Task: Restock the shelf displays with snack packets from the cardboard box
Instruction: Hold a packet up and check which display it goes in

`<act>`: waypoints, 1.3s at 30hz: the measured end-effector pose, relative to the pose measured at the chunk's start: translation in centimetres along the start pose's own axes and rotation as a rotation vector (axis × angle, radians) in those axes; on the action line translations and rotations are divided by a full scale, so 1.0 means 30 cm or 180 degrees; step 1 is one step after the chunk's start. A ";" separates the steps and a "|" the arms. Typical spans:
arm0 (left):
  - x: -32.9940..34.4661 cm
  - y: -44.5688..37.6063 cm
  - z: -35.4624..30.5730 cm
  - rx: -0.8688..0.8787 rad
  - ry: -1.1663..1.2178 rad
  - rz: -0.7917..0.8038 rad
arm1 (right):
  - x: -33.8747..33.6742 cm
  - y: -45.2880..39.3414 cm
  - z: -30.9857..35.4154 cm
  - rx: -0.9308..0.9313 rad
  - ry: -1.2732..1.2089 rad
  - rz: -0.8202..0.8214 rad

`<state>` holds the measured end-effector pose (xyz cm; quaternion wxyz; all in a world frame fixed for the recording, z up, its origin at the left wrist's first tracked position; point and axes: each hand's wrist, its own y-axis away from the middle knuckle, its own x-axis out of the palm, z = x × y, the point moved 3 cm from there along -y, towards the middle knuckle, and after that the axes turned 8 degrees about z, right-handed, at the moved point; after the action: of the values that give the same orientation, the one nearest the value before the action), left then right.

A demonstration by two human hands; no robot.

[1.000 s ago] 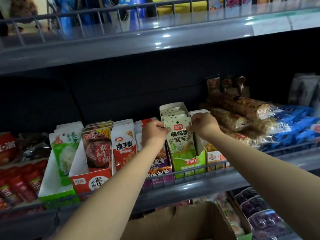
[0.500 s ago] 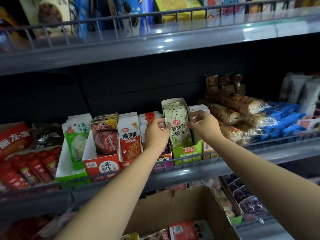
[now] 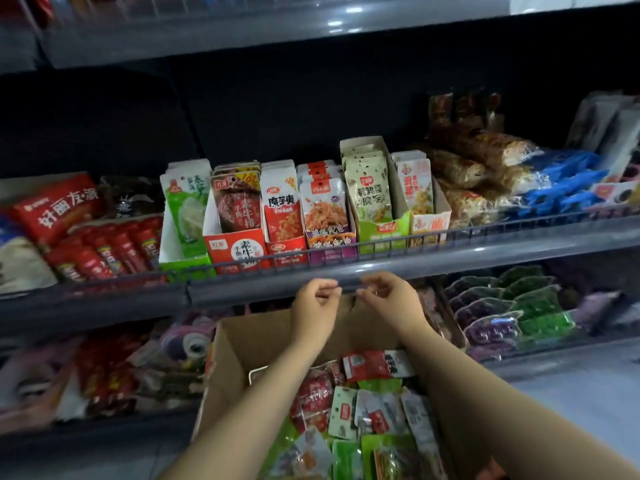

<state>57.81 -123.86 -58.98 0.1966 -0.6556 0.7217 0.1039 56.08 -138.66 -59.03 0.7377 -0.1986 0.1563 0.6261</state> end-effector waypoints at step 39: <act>0.110 0.095 0.488 -0.1711 -0.0297 0.0967 | 0.301 0.084 -0.417 0.1092 0.0309 0.1569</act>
<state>56.94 -120.54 -73.84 0.0313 -0.5632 0.7482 0.3492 55.32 -136.65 -74.51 0.5779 -0.0569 0.3384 0.7404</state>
